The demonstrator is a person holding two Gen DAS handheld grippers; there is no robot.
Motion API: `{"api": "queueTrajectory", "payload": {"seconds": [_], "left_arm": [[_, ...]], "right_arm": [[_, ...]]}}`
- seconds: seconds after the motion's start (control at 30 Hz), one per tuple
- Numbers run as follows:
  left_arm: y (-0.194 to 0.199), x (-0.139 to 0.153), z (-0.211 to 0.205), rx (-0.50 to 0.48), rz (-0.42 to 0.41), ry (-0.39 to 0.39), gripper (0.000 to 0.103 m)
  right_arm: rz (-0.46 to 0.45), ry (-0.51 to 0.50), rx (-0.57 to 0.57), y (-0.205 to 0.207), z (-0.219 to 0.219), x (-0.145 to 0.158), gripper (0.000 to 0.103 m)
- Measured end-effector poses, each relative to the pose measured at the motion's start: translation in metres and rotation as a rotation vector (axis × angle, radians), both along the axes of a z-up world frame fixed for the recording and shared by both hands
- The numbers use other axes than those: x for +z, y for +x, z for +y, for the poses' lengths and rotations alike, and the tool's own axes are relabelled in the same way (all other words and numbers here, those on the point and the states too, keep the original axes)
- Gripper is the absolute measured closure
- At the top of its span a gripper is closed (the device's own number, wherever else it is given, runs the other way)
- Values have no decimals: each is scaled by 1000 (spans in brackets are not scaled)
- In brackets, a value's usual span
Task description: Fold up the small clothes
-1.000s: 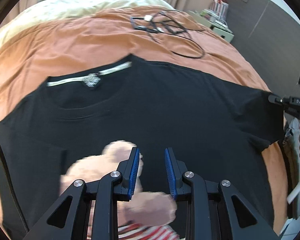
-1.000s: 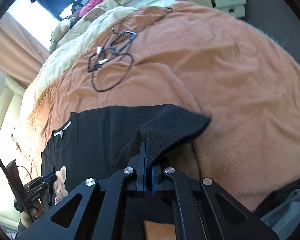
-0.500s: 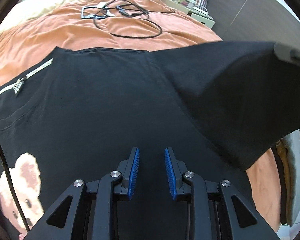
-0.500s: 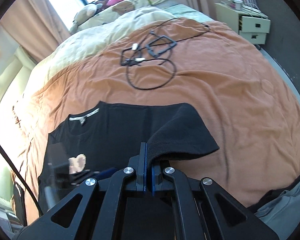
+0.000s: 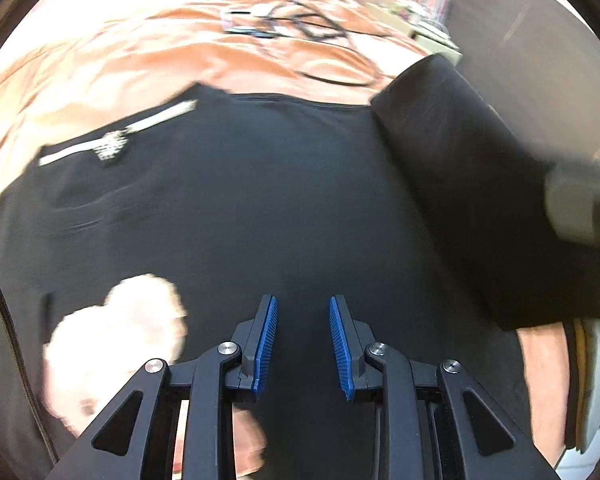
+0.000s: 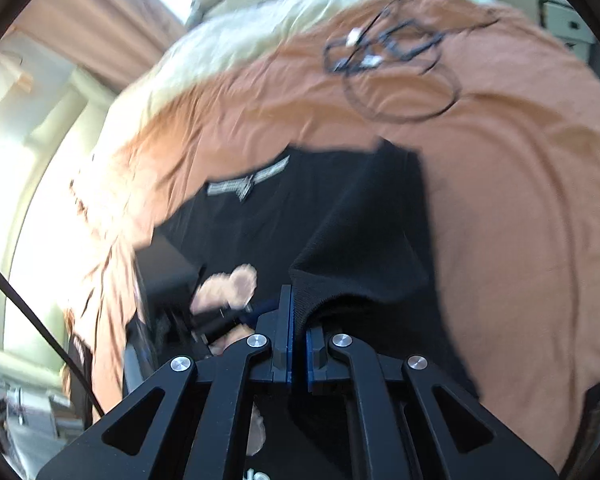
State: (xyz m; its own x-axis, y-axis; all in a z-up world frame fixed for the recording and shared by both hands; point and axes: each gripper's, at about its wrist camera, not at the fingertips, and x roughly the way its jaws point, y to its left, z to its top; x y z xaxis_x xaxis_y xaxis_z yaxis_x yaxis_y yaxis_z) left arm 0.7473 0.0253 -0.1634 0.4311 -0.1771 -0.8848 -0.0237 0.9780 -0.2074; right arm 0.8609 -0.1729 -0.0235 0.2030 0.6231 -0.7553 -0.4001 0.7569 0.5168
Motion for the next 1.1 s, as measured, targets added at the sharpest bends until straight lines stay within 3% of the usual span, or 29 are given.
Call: {"api": "queueTrajectory", "payload": {"seconds": [0.07, 0.1, 0.13, 0.27, 0.33, 0.5, 0.6, 0.7, 0.87, 0.93, 1.1], "left_arm": [[-6, 4, 15, 33, 5, 10, 75], [-8, 6, 21, 47, 6, 16, 75], [-11, 9, 27, 60, 9, 23, 74], [-16, 15, 37, 71, 10, 23, 71], [-16, 16, 36, 65, 5, 7, 60], [-15, 16, 20, 27, -21, -11, 47], [-10, 10, 8, -22, -26, -24, 41], [-5, 0, -9, -64, -18, 26, 37], [4, -16, -30, -79, -19, 168, 37], [6, -16, -30, -63, -37, 210, 34], [9, -9, -6, 23, -66, 328, 33]], "right_arm": [[-4, 28, 11, 0, 1, 4, 75], [-24, 31, 2, -2, -1, 8, 45], [-44, 36, -14, -3, -5, 12, 34], [-72, 24, -41, -7, -21, 8, 34], [-88, -12, -69, -9, -31, 1, 34], [-75, -63, -136, -4, -54, -32, 35], [-58, -118, -164, -1, -59, -56, 47], [-48, -176, -174, 1, -56, -78, 49], [-34, -287, -154, -4, -48, -103, 63], [-52, -332, -145, -4, -43, -106, 69], [-89, -377, -154, -14, -36, -104, 70]]}}
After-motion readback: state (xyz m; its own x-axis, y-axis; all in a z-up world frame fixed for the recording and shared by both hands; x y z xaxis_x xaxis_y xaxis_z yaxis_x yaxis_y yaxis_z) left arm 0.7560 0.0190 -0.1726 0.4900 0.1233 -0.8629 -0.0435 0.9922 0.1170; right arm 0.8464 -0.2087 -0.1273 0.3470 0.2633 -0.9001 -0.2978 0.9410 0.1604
